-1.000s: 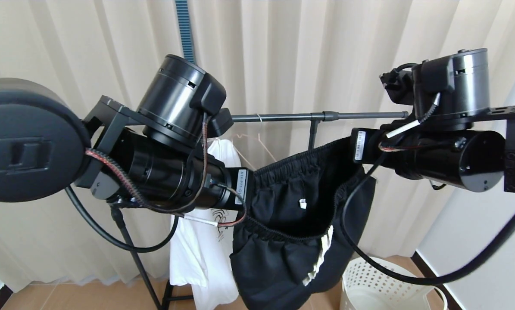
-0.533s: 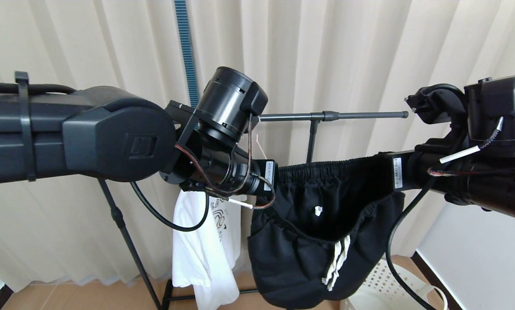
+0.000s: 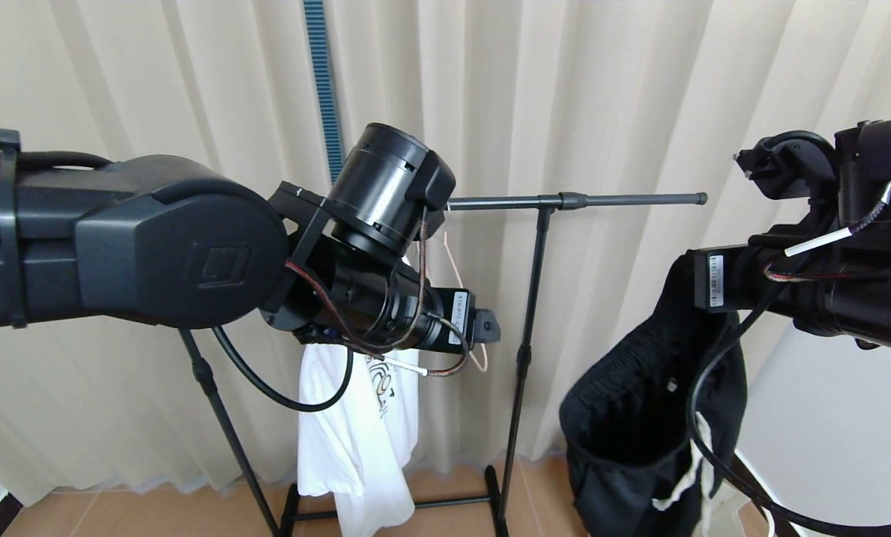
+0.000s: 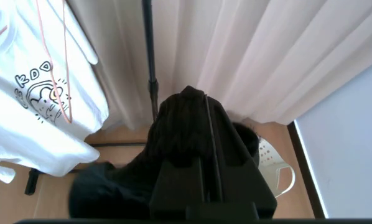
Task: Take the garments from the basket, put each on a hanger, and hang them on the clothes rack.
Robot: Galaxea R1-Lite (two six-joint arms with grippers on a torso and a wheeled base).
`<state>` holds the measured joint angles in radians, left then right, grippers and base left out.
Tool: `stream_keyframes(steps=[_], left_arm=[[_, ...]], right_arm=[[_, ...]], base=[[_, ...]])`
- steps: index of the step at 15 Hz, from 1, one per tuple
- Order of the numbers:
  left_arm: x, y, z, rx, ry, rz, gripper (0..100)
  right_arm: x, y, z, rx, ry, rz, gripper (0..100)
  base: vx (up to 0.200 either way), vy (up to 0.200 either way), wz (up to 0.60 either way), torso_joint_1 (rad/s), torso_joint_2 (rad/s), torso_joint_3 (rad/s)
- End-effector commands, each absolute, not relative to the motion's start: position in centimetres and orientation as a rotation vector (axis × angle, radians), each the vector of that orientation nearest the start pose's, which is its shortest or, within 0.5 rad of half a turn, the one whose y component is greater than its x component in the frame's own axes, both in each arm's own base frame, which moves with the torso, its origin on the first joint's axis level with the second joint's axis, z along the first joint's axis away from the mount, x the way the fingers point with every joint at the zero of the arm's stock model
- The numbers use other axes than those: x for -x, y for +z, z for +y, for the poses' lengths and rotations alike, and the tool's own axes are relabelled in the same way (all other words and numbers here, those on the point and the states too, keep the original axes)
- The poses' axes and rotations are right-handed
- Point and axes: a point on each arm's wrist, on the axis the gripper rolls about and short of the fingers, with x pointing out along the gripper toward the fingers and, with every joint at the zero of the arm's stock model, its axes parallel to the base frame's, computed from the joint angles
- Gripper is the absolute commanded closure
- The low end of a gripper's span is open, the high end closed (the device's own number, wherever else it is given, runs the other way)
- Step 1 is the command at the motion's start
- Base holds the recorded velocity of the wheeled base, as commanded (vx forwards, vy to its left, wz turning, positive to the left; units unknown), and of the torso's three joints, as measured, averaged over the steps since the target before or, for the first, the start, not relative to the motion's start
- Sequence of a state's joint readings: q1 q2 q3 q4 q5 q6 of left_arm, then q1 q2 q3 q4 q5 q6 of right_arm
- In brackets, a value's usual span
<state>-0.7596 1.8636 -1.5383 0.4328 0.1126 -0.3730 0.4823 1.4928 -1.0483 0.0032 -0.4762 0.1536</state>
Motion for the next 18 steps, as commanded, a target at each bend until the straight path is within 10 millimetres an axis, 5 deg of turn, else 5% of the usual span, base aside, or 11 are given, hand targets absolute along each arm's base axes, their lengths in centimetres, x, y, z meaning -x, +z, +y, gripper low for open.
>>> stream_keyframes(steps=[1,8,15,18], left_arm=[[-25.7,23.6,-23.5,0.029,-0.463,0.788,0],[-30.3,22.3,-24.8,0.071,-0.374,0.77,0],[-31.3,20.7,-25.5,0.042,-0.364,0.798,0],[-31.4,20.5,-25.5,0.028,-0.32,0.783,0]], right_arm=[[-23.2,25.3,10.4,0.049,-0.042,0.382,100],[-23.2,25.1,10.3,0.057,-0.044,0.389,100],[-23.1,25.2,10.3,0.056,-0.044,0.385,100],[-23.0,25.3,10.2,0.054,-0.044,0.381,100]], base=[[0.0,0.0,0.0,0.0,0.0,0.0],[0.0,0.0,0.0,0.0,0.0,0.0],[0.0,0.0,0.0,0.0,0.0,0.0],[0.0,-0.2,0.0,-0.001,0.0,0.005]])
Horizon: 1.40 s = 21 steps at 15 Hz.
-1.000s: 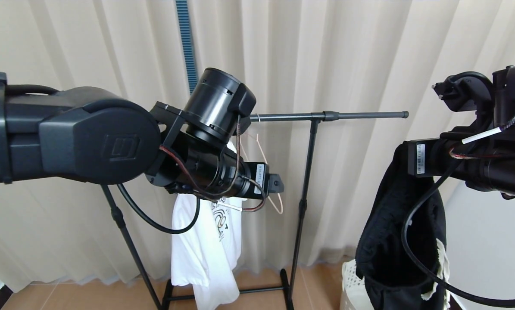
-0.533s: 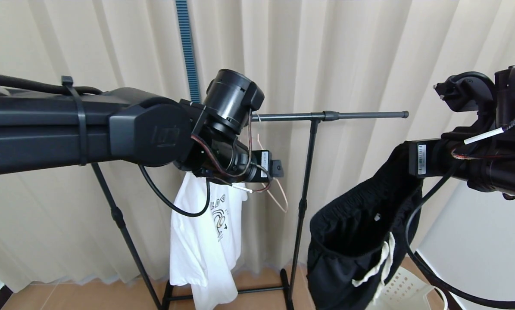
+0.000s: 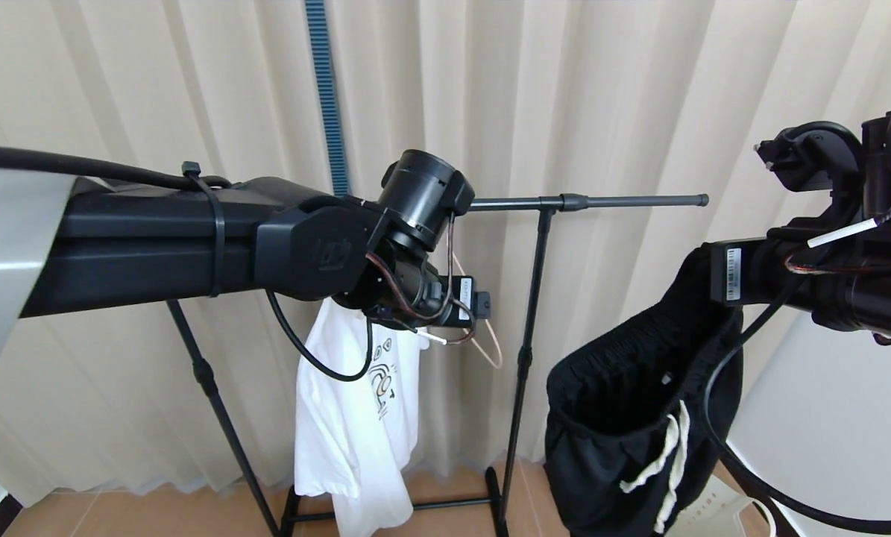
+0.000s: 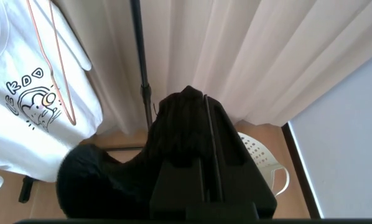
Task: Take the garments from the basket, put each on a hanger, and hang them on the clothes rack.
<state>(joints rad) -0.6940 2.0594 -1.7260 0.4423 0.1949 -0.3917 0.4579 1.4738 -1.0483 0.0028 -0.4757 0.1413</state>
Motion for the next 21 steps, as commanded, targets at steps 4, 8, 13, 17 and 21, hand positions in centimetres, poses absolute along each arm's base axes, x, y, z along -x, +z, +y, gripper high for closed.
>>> stream_keyframes(steps=[4,8,13,17,21], left_arm=[[-31.5,20.3,-25.6,0.034,-0.313,0.79,0],[-33.4,19.0,-25.8,0.041,-0.231,0.748,0],[-35.6,17.3,-27.0,0.037,-0.191,0.737,0],[-38.6,14.8,-26.8,0.058,-0.135,0.745,0],[-40.6,12.4,-26.4,0.073,-0.092,0.77,0]], right_arm=[[-23.0,25.5,10.2,0.052,-0.043,0.377,100],[-23.1,25.4,9.9,0.052,-0.057,0.38,100],[-23.2,25.5,9.9,0.051,-0.057,0.377,100],[-23.4,25.3,9.8,0.052,-0.065,0.383,100],[-23.4,25.2,9.8,0.064,-0.063,0.386,100]], base=[[0.1,-0.1,0.0,0.008,0.01,0.002],[0.05,0.0,0.0,-0.003,0.0,0.001],[0.0,0.0,0.0,0.0,0.0,0.0],[0.0,0.0,0.0,0.0,0.0,0.0],[0.0,0.0,0.0,0.0,0.0,0.0]])
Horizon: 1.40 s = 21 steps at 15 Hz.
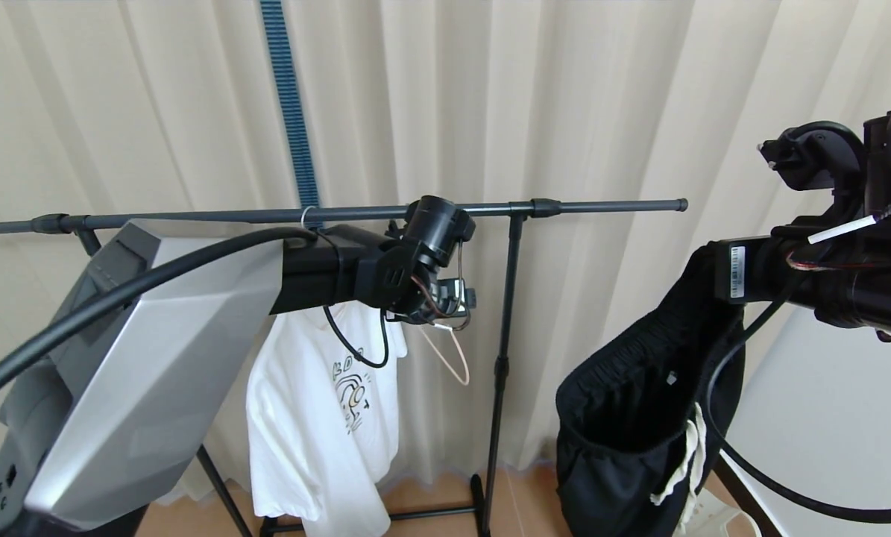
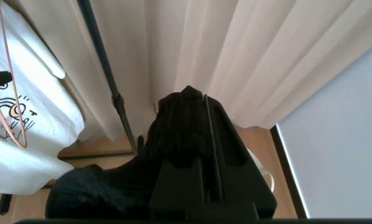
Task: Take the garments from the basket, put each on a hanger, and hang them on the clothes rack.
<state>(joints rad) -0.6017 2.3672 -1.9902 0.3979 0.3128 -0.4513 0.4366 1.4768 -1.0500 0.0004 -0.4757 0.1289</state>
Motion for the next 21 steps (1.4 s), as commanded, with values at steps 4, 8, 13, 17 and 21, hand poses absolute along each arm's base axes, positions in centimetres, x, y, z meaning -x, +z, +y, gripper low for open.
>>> stream_keyframes(steps=[4,8,13,17,21], left_arm=[[-40.9,11.1,-26.7,0.064,-0.085,0.782,0],[-41.7,11.3,-26.7,0.101,-0.096,0.72,0],[-41.8,11.2,-26.8,0.103,-0.098,0.705,0],[-41.7,11.2,-27.0,0.099,-0.102,0.706,100],[-41.7,11.5,-26.9,0.101,-0.101,0.702,100]], right_arm=[[-23.7,24.9,9.9,0.07,-0.063,0.397,100],[-23.6,24.7,9.9,0.072,-0.064,0.401,100],[-23.6,24.7,9.9,0.072,-0.064,0.401,100],[-23.6,24.6,9.9,0.072,-0.063,0.404,100],[-23.6,24.6,9.9,0.073,-0.062,0.404,100]], base=[[0.0,0.0,0.0,0.0,0.0,0.0],[0.0,0.0,0.0,0.0,0.0,0.0],[0.0,0.0,0.0,0.0,0.0,0.0],[0.0,0.0,0.0,0.0,0.0,0.0],[0.0,0.0,0.0,0.0,0.0,0.0]])
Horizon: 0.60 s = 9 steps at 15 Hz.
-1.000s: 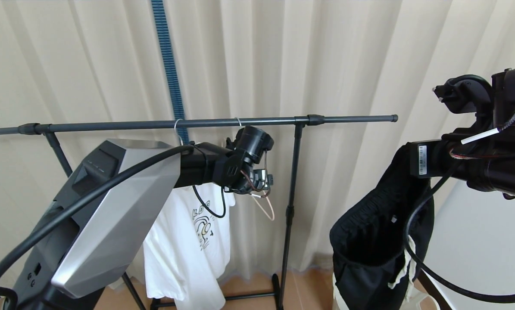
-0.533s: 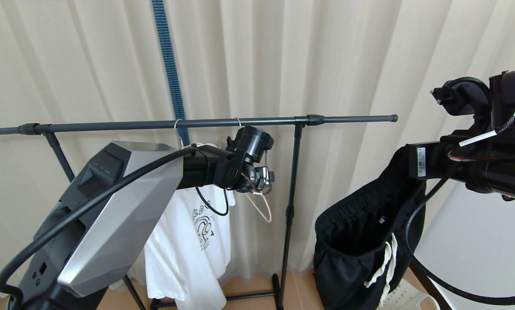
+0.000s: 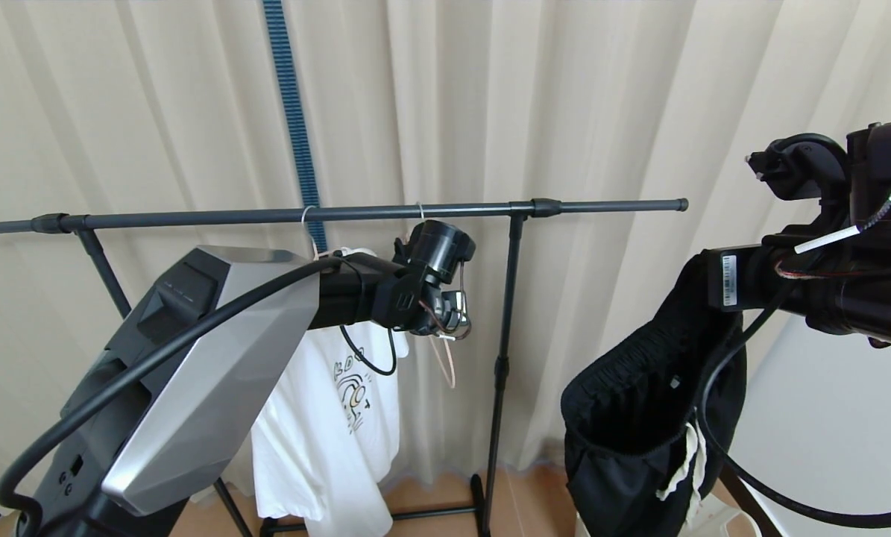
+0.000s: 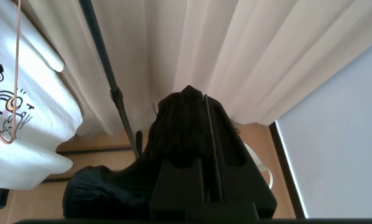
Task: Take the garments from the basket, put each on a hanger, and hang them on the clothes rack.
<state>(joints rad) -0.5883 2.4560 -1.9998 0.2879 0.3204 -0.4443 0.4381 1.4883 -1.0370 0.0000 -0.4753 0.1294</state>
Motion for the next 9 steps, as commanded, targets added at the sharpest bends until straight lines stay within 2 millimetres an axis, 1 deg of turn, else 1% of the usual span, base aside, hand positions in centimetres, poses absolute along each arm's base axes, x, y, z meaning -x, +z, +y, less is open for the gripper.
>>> stream_keyframes(steps=[1,5,7,9], left_arm=[[-41.7,11.4,-26.9,0.101,-0.101,0.703,100],[-41.6,11.7,-26.9,0.088,-0.065,0.685,100],[-41.0,13.5,-26.6,0.085,-0.048,0.663,100],[-39.7,15.6,-26.7,0.086,-0.065,0.656,100]], right_arm=[[-23.6,24.6,9.9,0.073,-0.062,0.404,100],[-23.6,24.6,9.9,0.072,-0.063,0.404,100],[-23.6,24.6,9.9,0.073,-0.063,0.405,100],[-23.6,24.6,9.9,0.072,-0.063,0.404,100]], base=[[0.0,0.0,0.0,0.0,0.0,0.0],[0.0,0.0,0.0,0.0,0.0,0.0],[0.0,0.0,0.0,0.0,0.0,0.0],[0.0,0.0,0.0,0.0,0.0,0.0]])
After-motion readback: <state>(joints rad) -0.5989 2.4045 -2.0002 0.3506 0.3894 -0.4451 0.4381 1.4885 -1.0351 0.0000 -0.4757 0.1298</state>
